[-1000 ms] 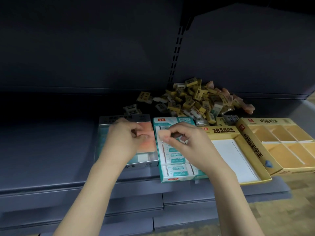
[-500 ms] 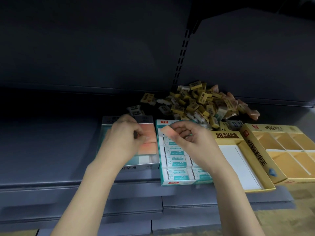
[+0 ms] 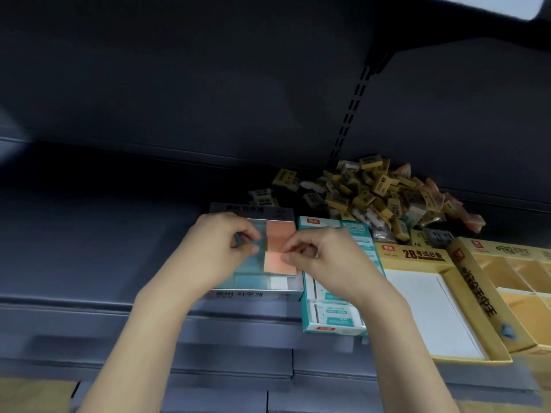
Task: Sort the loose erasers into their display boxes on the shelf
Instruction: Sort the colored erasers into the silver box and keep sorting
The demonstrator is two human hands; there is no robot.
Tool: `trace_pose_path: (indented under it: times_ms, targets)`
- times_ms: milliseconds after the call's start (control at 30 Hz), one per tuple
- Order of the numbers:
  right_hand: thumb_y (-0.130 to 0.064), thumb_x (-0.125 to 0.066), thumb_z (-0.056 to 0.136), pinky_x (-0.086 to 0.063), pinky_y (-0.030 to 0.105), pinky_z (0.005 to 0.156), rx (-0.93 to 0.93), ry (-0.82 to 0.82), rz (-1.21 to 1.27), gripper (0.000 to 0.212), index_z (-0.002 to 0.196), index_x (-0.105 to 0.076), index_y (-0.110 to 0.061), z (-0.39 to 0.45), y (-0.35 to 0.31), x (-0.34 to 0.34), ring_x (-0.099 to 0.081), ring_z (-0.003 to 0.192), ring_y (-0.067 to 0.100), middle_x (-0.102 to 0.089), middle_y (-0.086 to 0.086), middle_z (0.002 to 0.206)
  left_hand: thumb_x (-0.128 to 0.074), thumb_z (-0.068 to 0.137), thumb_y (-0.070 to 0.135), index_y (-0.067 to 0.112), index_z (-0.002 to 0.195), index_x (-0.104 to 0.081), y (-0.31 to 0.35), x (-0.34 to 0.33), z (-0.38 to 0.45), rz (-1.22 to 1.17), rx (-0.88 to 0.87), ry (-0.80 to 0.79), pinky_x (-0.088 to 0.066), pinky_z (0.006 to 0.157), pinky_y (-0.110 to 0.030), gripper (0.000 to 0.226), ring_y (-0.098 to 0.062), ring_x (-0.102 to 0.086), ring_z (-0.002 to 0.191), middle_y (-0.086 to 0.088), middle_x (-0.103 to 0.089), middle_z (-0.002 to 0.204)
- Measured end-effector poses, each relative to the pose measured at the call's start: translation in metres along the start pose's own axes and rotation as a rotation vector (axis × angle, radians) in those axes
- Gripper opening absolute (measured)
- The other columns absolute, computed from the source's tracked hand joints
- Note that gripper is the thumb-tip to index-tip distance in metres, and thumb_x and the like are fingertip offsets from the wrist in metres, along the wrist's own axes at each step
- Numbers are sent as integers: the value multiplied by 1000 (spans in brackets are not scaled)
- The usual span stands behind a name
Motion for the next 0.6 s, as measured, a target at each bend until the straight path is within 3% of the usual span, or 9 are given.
trace_pose_path:
  times_ms: [133, 233, 300, 400, 600]
  targets:
    - [-16, -68, 83, -40, 14, 70, 69, 66, -134, 8, 88, -74, -17, 3, 5, -2, -51, 71, 1, -63, -5, 85, -77, 73, 23, 33, 74, -67, 2, -2, -4, -55, 4, -67, -34, 56, -8, 15, 0, -51, 58, 19, -59, 71]
    - [-23, -70, 81, -35, 9, 68, 91, 87, -124, 9, 89, -72, -21, 1, 5, 1, -49, 72, -3, -59, -9, 85, -79, 70, 30, 35, 76, -66, 7, -5, -6, -49, -5, -158, -39, 60, -15, 15, -3, -51, 62, 16, -59, 74]
    - [-34, -73, 75, -40, 20, 79, 102, 38, -126, 17, 91, -70, -27, -2, 5, 1, -51, 83, 0, -59, -11, 89, -81, 67, 32, 36, 80, -64, 10, -9, -7, -22, -7, -219, -42, 66, -21, 21, -6, -51, 70, 14, -58, 79]
    - [-35, -75, 72, -41, 38, 90, 74, -14, -182, 22, 92, -68, -31, -4, 4, 0, -51, 93, 10, -59, -10, 96, -80, 68, 30, 40, 76, -58, 13, -13, -5, 42, -1, -234, -43, 69, -22, 26, -5, -51, 72, 15, -57, 81]
    - [-34, -74, 74, -42, 42, 89, 90, 46, -194, 23, 94, -68, -24, -3, 7, -1, -54, 93, 14, -61, -4, 95, -80, 68, 26, 41, 73, -53, 13, -16, -3, 65, 5, -214, -42, 65, -20, 31, -3, -52, 70, 16, -57, 80]
Point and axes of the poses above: each hand's wrist, its own z-axis towards the middle knuckle, its own x-axis out of the back of the hand, y = z × x, the point moved 2 cm from there along z, towards the middle knuckle
